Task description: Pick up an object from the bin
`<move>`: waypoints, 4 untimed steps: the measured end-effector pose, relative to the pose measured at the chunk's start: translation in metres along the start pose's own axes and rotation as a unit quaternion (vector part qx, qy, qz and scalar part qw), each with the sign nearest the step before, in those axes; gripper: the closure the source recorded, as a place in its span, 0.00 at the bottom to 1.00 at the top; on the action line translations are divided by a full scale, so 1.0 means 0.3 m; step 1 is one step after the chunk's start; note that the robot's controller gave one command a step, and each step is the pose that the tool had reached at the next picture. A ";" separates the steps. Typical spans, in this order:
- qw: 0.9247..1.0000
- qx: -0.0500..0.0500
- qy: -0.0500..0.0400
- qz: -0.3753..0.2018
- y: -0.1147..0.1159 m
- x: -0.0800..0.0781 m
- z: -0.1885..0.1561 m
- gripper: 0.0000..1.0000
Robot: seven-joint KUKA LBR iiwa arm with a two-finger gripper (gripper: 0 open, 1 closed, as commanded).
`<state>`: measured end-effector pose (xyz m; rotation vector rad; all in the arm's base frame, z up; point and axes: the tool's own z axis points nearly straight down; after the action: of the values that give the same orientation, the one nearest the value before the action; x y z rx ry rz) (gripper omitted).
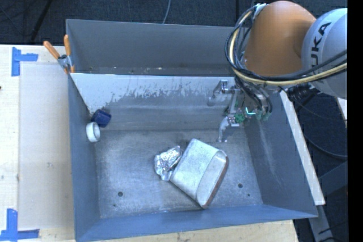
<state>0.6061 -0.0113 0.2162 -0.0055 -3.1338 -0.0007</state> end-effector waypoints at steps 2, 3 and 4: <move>0.976 0.000 -0.005 -0.216 0.037 0.135 0.391 1.00; 0.975 0.002 -0.008 -0.222 -0.032 0.142 -0.104 1.00; 0.970 0.000 0.000 -0.243 -0.092 0.054 0.256 1.00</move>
Offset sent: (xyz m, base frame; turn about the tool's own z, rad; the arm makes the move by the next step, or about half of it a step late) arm -0.0422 0.0099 -0.1168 -0.4373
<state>0.5891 -0.0388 0.1395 0.7554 -3.0418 -0.0051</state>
